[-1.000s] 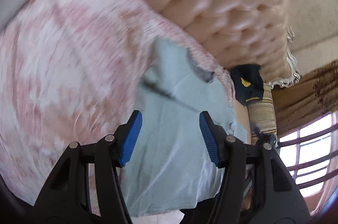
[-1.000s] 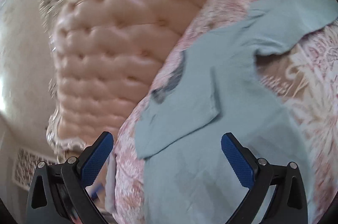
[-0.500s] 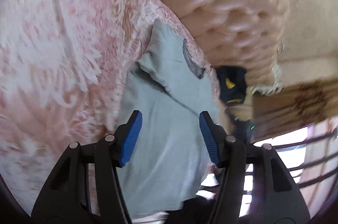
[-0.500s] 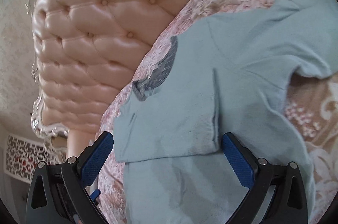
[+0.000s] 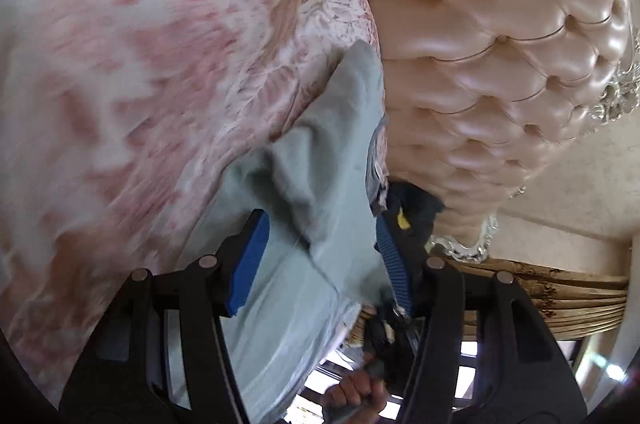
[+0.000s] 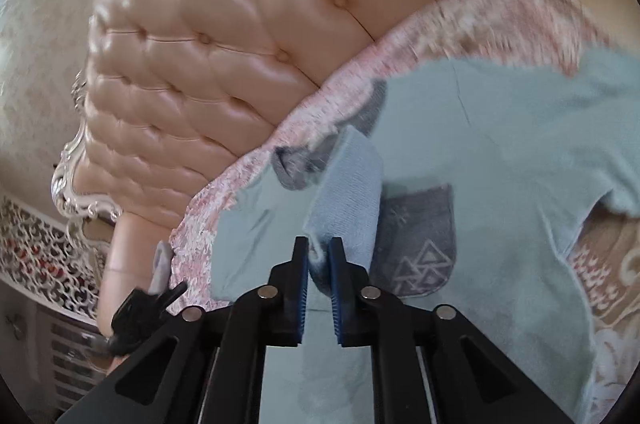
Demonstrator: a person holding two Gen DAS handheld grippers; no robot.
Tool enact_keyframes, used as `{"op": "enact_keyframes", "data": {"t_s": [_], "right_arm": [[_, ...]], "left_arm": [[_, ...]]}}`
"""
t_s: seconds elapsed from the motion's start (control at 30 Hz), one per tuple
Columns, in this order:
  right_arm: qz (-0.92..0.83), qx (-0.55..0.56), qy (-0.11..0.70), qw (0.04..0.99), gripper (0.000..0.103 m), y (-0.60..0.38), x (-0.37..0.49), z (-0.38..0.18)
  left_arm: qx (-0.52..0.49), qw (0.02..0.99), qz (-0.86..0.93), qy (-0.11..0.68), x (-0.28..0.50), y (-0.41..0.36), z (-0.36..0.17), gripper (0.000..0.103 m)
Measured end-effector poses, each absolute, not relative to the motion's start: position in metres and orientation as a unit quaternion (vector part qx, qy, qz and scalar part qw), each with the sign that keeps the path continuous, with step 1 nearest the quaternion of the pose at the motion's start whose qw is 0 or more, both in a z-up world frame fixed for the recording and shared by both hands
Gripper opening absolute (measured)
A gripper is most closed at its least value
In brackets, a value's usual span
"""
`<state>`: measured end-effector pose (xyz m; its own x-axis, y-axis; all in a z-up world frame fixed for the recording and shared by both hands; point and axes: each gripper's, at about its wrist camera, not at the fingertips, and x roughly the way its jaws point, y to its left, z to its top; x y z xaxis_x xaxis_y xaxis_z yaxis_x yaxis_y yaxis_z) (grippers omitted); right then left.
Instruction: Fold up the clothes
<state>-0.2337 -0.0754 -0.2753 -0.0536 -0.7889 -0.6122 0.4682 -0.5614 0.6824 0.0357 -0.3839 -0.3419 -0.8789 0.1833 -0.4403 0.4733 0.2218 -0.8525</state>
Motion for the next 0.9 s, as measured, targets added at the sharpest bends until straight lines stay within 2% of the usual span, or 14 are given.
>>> {"op": "enact_keyframes", "data": {"t_s": [0.23, 0.47, 0.73, 0.83, 0.87, 0.9], "right_arm": [[-0.717, 0.516, -0.159, 0.441, 0.007, -0.068, -0.219, -0.267], [-0.751, 0.534, -0.141, 0.362, 0.006, -0.045, -0.220, -0.283], [-0.727, 0.554, -0.159, 0.373, 0.007, -0.041, -0.224, -0.288], [-0.708, 0.590, -0.162, 0.352, 0.014, -0.035, -0.227, -0.297], [-0.702, 0.602, -0.164, 0.344, 0.023, -0.032, -0.229, -0.299], [-0.705, 0.600, -0.170, 0.337, 0.051, -0.027, -0.232, -0.296]], "left_arm": [[0.153, 0.150, -0.595, 0.775, 0.024, -0.396, -0.338, 0.058], [0.172, 0.137, -0.598, 0.771, 0.020, -0.394, -0.347, 0.059], [0.186, 0.134, -0.605, 0.763, 0.023, -0.390, -0.348, 0.060], [0.189, 0.132, -0.606, 0.762, 0.022, -0.389, -0.349, 0.060], [0.189, 0.131, -0.605, 0.762, 0.022, -0.389, -0.349, 0.060], [0.189, 0.130, -0.605, 0.762, 0.022, -0.389, -0.349, 0.060]]}}
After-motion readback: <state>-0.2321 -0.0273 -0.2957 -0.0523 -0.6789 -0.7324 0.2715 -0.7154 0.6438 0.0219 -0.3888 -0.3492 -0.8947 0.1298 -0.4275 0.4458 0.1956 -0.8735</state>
